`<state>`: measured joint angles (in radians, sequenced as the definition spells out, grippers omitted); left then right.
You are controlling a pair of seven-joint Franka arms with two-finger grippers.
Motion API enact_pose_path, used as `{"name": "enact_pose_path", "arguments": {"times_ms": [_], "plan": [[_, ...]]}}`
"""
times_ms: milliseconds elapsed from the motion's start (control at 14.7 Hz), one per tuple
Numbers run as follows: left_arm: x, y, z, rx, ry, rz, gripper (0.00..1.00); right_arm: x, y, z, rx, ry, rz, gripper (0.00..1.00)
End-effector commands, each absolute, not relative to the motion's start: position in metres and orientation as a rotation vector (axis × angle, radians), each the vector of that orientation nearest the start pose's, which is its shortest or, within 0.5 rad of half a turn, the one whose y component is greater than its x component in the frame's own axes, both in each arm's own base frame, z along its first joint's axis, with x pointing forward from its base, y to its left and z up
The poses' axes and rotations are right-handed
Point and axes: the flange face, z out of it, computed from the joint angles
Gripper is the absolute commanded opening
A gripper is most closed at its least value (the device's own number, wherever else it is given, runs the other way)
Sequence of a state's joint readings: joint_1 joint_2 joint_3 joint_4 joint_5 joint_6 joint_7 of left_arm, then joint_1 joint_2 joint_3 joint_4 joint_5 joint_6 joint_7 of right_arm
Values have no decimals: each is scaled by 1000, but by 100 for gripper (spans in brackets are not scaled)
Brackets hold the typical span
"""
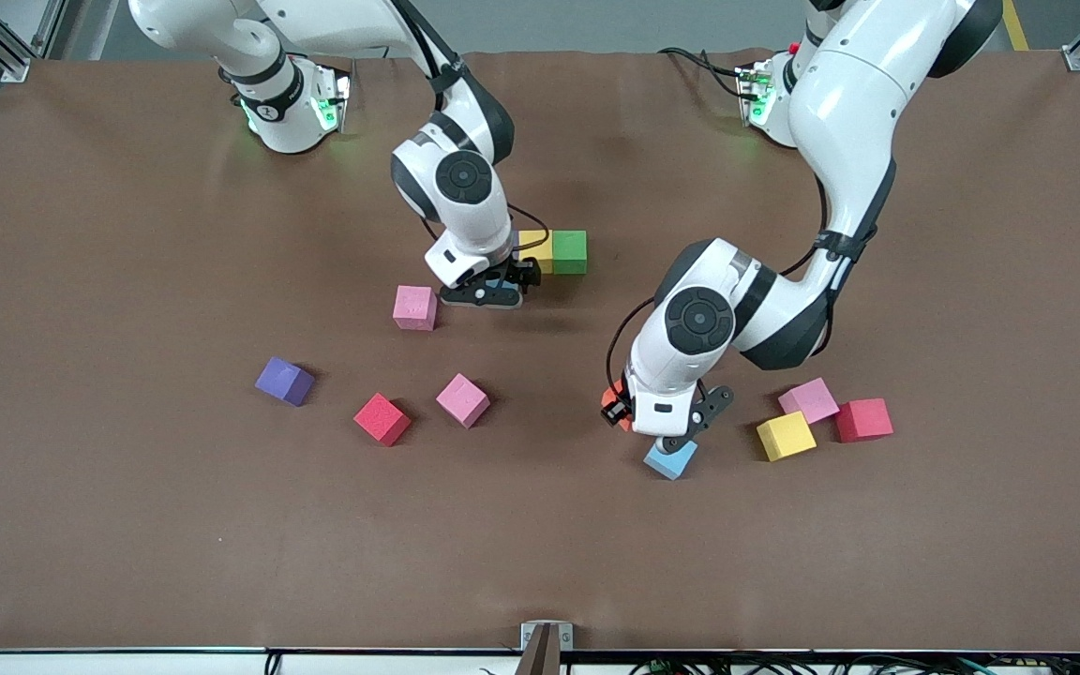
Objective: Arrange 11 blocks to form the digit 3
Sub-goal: 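Open the right gripper off the blue cube and move to pink, then grasp the pink cube with the right gripper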
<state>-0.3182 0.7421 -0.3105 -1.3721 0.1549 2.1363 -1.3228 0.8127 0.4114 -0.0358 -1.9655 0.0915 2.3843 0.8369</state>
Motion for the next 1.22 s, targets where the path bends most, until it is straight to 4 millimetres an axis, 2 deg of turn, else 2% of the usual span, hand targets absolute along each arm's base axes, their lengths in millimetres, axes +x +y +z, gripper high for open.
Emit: {"name": "enact_pose_path", "arguments": {"times_ms": [0, 68, 204, 408, 476, 544, 749, 1157], "plan": [[630, -381, 302, -3030, -1107, 37, 0, 464, 395, 299, -3077, 308, 26, 100], [630, -381, 301, -3030, -1106, 36, 0, 469, 384, 304, -3074, 321, 18, 100], [628, -383, 301, -3031, -1101, 36, 0, 476, 357, 299, -3085, 368, 31, 100], [628, -385, 302, -3031, -1091, 27, 0, 465, 327, 261, -3198, 256, -2, 100], [627, -386, 302, -3033, -1087, 27, 0, 459, 315, 245, -3185, 262, -28, 100], [628, -385, 302, -3032, -1089, 27, 0, 452, 310, 234, -3168, 260, -51, 100], [628, -384, 302, -3030, -1094, 27, 0, 446, 305, 224, -3171, 250, -55, 100], [630, -380, 301, -3024, -1101, 28, 1, 448, 291, 219, -3199, 226, -46, 100]]}}
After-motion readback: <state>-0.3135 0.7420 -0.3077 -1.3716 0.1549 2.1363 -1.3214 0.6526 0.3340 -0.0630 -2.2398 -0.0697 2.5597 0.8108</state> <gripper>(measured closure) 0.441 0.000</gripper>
